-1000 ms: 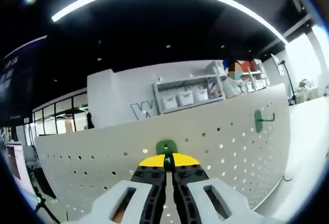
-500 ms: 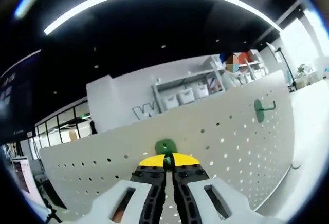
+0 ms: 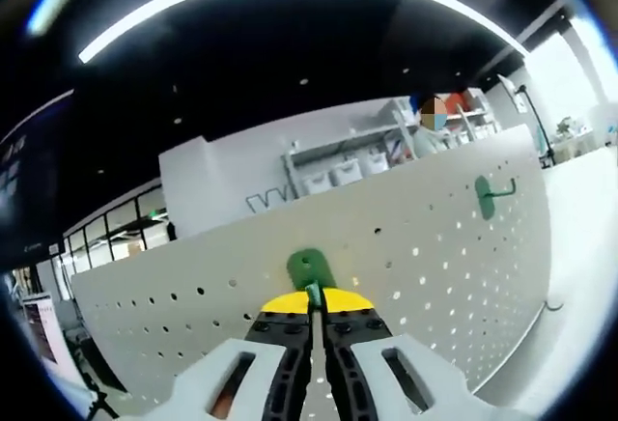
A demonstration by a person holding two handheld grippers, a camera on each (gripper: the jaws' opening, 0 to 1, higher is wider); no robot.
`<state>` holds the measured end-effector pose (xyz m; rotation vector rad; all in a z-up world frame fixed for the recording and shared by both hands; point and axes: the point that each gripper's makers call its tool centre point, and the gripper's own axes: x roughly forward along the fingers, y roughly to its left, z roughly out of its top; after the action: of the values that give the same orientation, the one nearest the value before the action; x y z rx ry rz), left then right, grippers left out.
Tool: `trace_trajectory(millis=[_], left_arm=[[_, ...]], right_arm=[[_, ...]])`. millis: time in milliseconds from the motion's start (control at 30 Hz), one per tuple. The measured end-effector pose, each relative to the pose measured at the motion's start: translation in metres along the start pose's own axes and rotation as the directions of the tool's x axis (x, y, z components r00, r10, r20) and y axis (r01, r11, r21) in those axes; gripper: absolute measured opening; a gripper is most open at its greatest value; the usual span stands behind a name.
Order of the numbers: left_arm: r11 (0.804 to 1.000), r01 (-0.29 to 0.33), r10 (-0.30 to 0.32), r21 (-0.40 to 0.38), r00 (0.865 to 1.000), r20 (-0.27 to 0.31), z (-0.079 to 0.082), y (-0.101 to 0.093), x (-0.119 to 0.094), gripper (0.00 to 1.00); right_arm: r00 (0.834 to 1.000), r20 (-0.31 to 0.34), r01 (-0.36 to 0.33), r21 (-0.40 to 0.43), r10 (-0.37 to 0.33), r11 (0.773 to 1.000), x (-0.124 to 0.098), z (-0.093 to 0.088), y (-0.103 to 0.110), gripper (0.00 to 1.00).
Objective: Insert the hook assembly into the mounting plate slot until the hook locks in place.
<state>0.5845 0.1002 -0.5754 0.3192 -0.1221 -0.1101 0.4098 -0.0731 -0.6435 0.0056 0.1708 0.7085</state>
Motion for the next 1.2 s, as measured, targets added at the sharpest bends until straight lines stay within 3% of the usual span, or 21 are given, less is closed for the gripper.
trace_trajectory(millis=[300, 567, 733, 933, 1000, 1200], left_arm=[[0.999, 0.011, -0.012, -0.041, 1.0, -0.02, -0.01, -0.002, -0.004, 0.08], [0.999, 0.015, -0.013, -0.044, 0.999, 0.034, 0.008, -0.002, -0.012, 0.11], [0.999, 0.009, -0.007, -0.044, 0.999, 0.049, 0.013, 0.0, -0.013, 0.08], [1.0, 0.002, -0.002, 0.015, 0.999, 0.034, 0.013, 0.0, -0.011, 0.03], [0.996, -0.005, 0.003, 0.09, 1.0, 0.025, 0.013, 0.0, -0.011, 0.03], [0.992, -0.008, 0.009, 0.128, 1.0, -0.006, 0.013, -0.002, -0.008, 0.03]], right_arm=[[1.0, -0.007, -0.001, 0.002, 0.001, 1.0, 0.002, -0.002, 0.0, 0.25], [1.0, -0.011, -0.007, 0.002, 0.007, 1.0, 0.003, -0.003, 0.002, 0.25], [1.0, -0.013, -0.012, -0.001, 0.012, 1.0, 0.004, -0.004, 0.004, 0.25], [1.0, -0.013, -0.01, 0.0, 0.01, 1.0, 0.004, -0.004, 0.003, 0.25], [1.0, -0.015, -0.01, 0.002, 0.01, 1.0, 0.004, -0.004, 0.002, 0.25], [1.0, -0.014, -0.013, 0.002, 0.013, 1.0, 0.004, -0.005, 0.003, 0.25]])
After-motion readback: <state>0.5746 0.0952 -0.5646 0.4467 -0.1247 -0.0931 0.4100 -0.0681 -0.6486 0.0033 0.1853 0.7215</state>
